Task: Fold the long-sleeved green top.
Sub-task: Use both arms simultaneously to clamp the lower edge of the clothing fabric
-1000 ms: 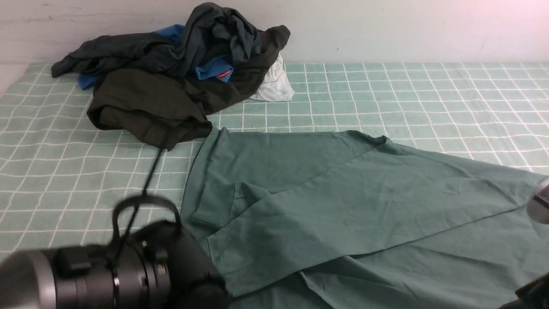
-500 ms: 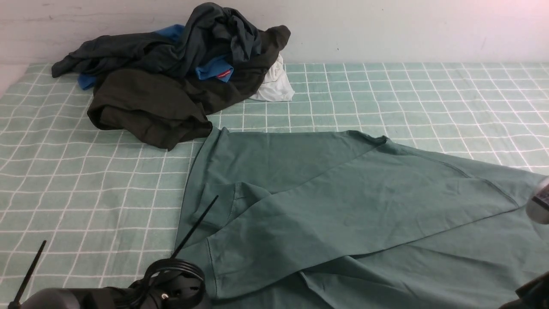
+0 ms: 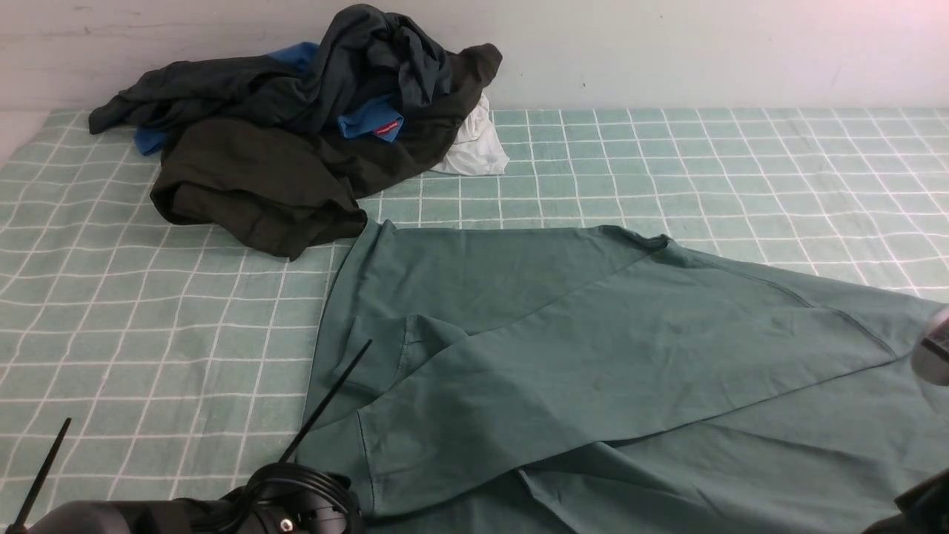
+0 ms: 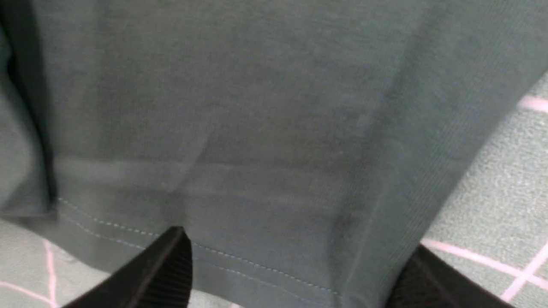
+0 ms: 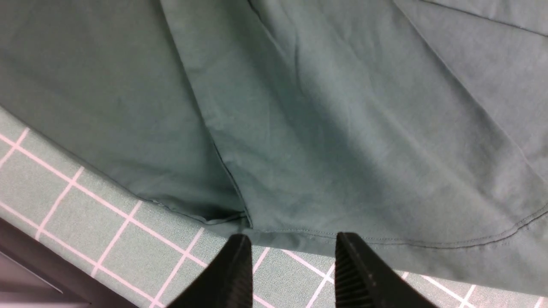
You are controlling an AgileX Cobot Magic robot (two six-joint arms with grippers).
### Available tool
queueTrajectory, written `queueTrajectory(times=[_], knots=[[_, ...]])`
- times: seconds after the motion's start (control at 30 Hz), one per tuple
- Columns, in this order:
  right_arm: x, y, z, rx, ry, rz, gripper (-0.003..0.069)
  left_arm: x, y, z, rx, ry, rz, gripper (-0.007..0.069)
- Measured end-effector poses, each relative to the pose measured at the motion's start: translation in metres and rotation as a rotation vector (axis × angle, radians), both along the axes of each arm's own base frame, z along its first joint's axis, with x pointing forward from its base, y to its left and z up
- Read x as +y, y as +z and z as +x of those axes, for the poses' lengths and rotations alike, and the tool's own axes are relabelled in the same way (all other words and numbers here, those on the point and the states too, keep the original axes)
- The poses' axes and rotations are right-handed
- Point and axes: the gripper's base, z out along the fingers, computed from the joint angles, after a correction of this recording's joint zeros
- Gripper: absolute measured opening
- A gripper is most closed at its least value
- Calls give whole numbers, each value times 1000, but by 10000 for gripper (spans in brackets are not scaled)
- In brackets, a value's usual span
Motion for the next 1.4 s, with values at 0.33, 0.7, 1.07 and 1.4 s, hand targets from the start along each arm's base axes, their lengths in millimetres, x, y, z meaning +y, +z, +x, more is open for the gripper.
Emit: queueTrajectory(times=[0.33, 0.7, 1.07, 1.4], knots=[[0, 0, 0, -1, 5, -2, 262, -4, -2, -10, 102, 51, -52, 100], [-1, 0, 1, -23, 69, -41, 263, 2, 7, -11, 129, 70, -58, 6], [2, -20, -7, -8, 473, -145, 442, 40, 34, -10, 209, 172, -6, 6], [-13, -79, -17, 69, 572, -297, 476, 38, 34, -10, 211, 172, -29, 6]])
